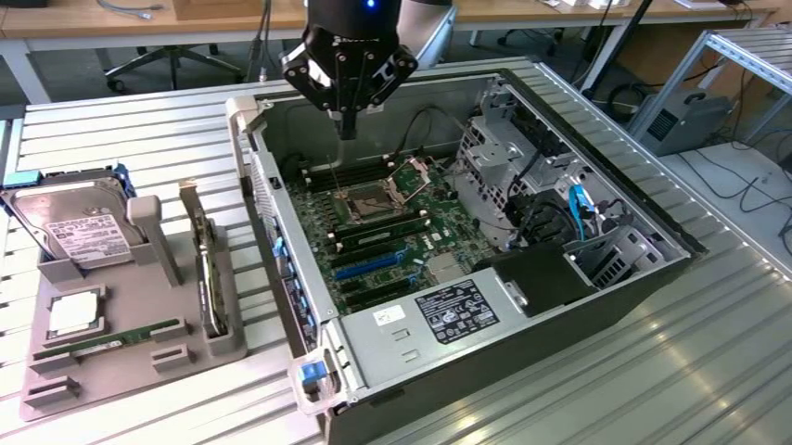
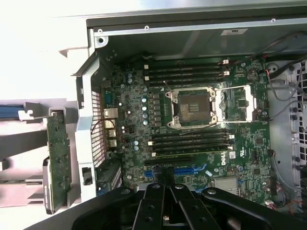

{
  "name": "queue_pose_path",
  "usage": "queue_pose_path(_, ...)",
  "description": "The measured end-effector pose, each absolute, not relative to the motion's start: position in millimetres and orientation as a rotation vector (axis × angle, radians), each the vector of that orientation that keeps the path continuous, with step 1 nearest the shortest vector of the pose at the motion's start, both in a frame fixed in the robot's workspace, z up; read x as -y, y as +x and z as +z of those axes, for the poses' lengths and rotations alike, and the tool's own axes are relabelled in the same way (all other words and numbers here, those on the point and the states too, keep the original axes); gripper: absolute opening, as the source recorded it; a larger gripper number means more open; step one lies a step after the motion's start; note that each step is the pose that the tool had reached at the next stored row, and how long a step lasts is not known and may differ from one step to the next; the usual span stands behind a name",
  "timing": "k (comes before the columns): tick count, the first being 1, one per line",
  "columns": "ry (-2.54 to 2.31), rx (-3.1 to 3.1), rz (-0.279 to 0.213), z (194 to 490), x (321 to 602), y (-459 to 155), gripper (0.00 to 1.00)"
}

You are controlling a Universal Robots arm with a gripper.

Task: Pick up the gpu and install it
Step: 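Reach for the gpu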

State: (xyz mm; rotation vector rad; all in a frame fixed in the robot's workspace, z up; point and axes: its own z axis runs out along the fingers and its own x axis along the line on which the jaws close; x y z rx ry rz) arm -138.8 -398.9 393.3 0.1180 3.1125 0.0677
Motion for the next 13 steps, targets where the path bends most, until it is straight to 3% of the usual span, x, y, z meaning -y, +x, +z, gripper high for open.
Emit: queue_pose_path(13, 0.118, -3.113, 0.068, 393.3, 398.9, -142.0, 0.11)
